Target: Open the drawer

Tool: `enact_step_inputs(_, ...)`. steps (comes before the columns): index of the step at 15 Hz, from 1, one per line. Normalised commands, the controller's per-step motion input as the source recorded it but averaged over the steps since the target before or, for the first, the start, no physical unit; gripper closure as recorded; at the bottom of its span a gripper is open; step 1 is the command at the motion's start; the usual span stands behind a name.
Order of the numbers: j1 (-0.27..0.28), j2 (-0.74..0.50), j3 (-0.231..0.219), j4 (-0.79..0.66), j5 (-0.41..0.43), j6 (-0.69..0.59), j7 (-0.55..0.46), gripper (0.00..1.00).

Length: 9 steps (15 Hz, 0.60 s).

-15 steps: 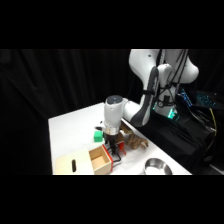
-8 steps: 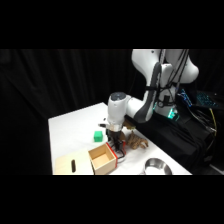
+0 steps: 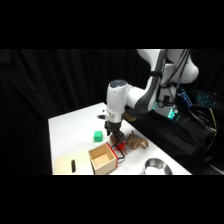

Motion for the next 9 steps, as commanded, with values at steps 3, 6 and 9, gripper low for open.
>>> enact_step_inputs(3, -0.147, -0.69, 0.143, -0.27, -0.010, -0.38, -0.17, 0.00)
enact_step_inputs(6, -0.153, -0.58, 0.167, -0.17, 0.059, -0.35, -0.19, 0.00)
enact_step_inputs(9, -0.136, -0.36, 0.153, -0.04, 0.172, -0.30, -0.26, 0.00)
